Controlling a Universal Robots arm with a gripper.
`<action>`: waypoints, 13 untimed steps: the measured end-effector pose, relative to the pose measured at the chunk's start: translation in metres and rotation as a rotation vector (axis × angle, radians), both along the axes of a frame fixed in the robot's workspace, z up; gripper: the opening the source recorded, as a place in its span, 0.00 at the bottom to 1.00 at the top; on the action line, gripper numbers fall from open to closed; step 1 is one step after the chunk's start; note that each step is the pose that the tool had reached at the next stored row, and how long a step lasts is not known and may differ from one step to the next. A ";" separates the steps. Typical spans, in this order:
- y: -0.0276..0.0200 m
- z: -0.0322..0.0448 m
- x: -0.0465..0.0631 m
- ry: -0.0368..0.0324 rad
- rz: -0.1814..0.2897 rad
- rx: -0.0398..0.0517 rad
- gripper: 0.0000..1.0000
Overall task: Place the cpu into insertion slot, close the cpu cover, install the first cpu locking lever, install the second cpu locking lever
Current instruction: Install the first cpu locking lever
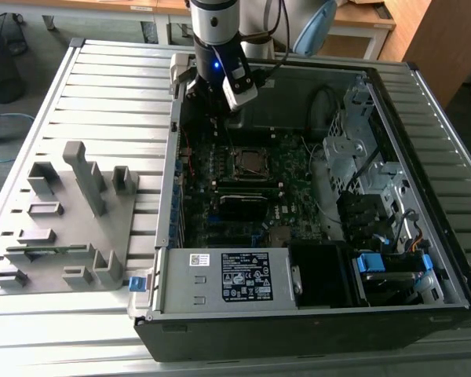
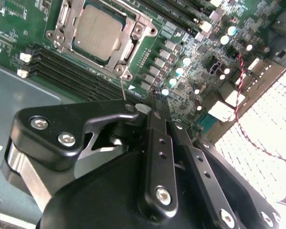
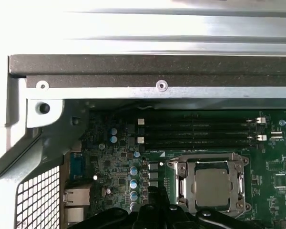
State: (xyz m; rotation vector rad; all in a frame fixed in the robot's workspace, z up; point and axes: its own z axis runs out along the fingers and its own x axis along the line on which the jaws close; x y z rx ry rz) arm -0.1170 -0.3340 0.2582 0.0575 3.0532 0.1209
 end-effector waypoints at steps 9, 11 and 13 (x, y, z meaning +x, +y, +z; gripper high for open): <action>0.0000 -0.0017 -0.006 -0.0038 0.000 0.0105 0.11; 0.0000 -0.0022 -0.006 -0.0052 0.000 0.0188 0.11; 0.0000 -0.0026 -0.007 -0.0070 0.000 0.0330 0.11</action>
